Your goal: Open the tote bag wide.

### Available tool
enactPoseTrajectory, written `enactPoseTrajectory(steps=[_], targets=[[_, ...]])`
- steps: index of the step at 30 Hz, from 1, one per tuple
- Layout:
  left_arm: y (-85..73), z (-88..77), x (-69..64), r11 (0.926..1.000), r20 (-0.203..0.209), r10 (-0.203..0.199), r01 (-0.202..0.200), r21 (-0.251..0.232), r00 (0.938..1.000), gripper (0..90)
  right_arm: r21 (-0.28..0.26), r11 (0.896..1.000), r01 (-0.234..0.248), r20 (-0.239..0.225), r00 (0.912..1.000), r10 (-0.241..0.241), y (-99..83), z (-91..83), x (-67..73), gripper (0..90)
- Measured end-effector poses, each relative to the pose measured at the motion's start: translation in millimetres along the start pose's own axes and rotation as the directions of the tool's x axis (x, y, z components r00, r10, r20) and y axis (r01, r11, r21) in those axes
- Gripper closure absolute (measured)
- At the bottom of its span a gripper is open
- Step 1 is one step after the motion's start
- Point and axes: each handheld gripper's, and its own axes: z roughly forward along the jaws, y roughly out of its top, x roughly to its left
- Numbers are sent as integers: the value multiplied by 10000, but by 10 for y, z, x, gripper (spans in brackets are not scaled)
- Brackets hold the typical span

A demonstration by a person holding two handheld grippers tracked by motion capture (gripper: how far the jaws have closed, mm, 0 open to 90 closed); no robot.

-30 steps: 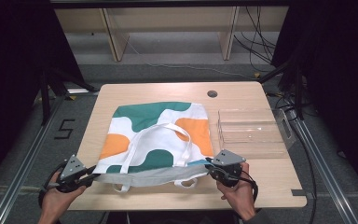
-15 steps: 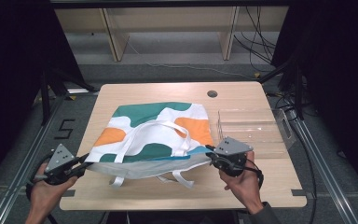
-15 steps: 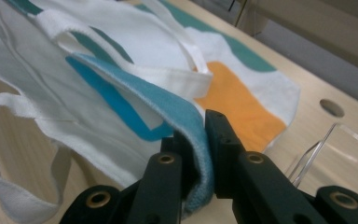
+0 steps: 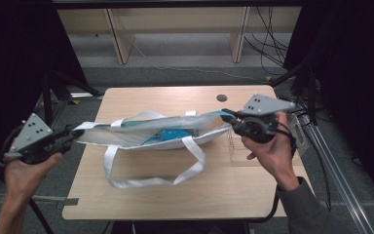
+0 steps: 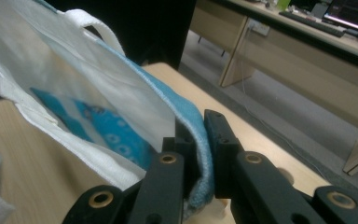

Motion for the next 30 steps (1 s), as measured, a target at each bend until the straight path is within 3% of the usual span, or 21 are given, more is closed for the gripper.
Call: enactPoseTrajectory(steps=[1, 4, 8, 11, 12, 18, 24, 30], targets=[[102, -31, 18, 9998, -56, 162, -163, -151, 9999, 827, 38, 10000, -77, -208, 9998, 77, 66, -32, -42, 848], [299, -67, 49, 9988, -132, 369, -373, -314, 9992, 829, -191, 9998, -54, -146, 9999, 52, 229, -101, -149, 849], [401, -19, 111, 9992, 35, 278, -277, -282, 9996, 828, -116, 9997, -227, -323, 9992, 223, 292, -99, -248, 849], [336, 79, 139, 9997, 113, 122, -120, -191, 9999, 828, -14, 9996, -281, -228, 9993, 280, 236, -42, -261, 849], [306, 99, 148, 9995, 164, -99, 104, -296, 9998, 827, 31, 9996, -292, -361, 9989, 293, 219, -40, -275, 849], [210, 135, 169, 9994, 330, -343, 346, -80, 9989, 826, 161, 9996, -223, -337, 9992, 229, 182, 7, -255, 848], [60, 207, 162, 9990, 367, -316, 305, 323, 9988, 824, 343, 9994, -65, -242, 9997, 74, 126, 102, -229, 848], [-80, 318, 114, 9960, 469, -233, 192, 869, 9986, 822, 689, 9972, -279, -424, 9986, 308, 10, 194, -238, 848]])
